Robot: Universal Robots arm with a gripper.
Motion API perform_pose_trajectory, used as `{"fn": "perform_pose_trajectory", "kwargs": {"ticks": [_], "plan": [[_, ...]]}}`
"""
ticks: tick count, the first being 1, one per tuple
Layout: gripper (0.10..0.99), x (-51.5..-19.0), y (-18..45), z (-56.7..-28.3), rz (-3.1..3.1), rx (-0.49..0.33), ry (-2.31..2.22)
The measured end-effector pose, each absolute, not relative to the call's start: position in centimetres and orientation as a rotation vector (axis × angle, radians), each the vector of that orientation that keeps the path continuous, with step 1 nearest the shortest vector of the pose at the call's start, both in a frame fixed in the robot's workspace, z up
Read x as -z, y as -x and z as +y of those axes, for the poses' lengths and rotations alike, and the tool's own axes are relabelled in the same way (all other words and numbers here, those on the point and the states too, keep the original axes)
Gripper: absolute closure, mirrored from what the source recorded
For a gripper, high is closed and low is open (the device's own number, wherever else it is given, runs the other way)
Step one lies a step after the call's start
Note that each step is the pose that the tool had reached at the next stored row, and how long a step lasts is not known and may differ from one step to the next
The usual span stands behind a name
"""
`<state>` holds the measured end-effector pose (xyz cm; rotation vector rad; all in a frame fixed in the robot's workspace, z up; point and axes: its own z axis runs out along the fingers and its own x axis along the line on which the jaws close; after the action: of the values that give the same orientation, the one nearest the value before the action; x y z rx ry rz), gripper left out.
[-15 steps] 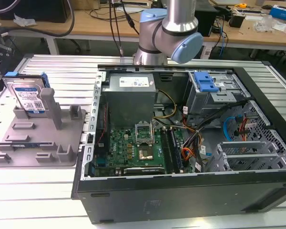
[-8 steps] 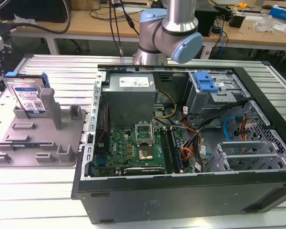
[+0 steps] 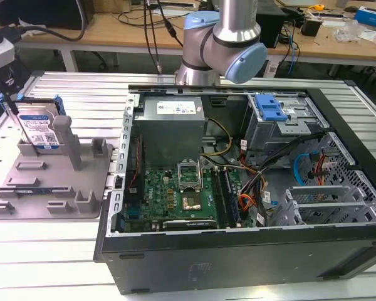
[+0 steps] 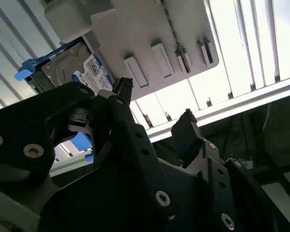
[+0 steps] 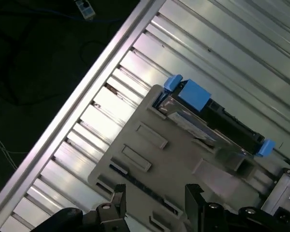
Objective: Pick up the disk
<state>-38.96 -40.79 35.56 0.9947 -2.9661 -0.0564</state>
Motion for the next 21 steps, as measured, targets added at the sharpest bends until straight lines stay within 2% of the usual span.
{"fn": "perform_pose_trajectory", "kwargs": {"ticks": [21], "plan": [[0.486,-34.95,38.96,-40.79,-2.639,0.045,-1.669]]}}
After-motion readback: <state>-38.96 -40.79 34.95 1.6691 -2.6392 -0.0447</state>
